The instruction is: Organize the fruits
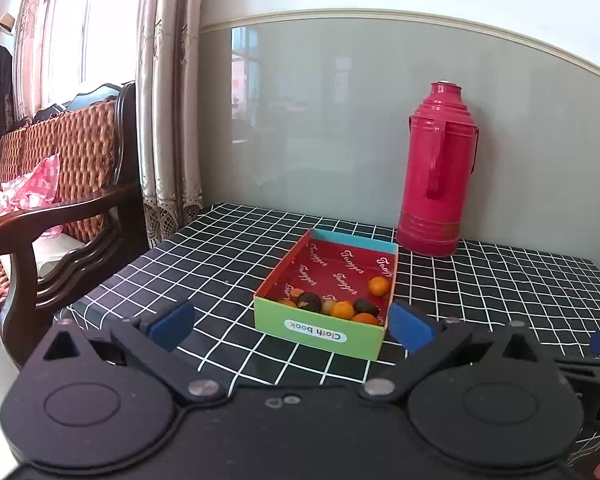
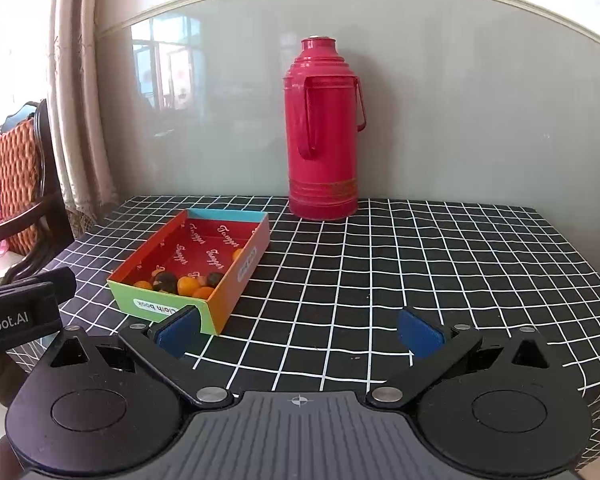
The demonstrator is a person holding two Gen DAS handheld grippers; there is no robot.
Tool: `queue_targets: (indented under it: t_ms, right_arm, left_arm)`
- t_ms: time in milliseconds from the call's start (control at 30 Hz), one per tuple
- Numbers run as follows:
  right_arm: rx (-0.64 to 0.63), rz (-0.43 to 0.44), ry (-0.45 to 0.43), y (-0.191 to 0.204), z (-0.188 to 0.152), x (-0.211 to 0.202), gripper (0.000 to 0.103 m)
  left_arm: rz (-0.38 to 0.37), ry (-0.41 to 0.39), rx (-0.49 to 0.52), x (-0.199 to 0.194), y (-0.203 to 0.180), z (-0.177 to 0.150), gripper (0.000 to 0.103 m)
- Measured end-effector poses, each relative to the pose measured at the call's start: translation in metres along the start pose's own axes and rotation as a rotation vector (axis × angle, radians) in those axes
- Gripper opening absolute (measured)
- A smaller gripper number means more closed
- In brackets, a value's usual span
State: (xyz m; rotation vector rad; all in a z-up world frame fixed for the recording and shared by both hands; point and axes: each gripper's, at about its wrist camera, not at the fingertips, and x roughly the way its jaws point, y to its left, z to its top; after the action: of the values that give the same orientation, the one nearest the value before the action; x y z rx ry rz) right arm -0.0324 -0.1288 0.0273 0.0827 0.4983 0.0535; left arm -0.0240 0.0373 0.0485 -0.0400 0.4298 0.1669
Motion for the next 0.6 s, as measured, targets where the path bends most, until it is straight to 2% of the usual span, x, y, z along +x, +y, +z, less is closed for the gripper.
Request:
queue_targets:
  t_ms: [600]
  right_arm:
    - [0.014,-0.011,-0.001,-0.0031,0.0,0.001,0.103]
  left_arm:
    - [-0.016,0.016,0.028,0.0038,-0.0027,-0.0022,0.097]
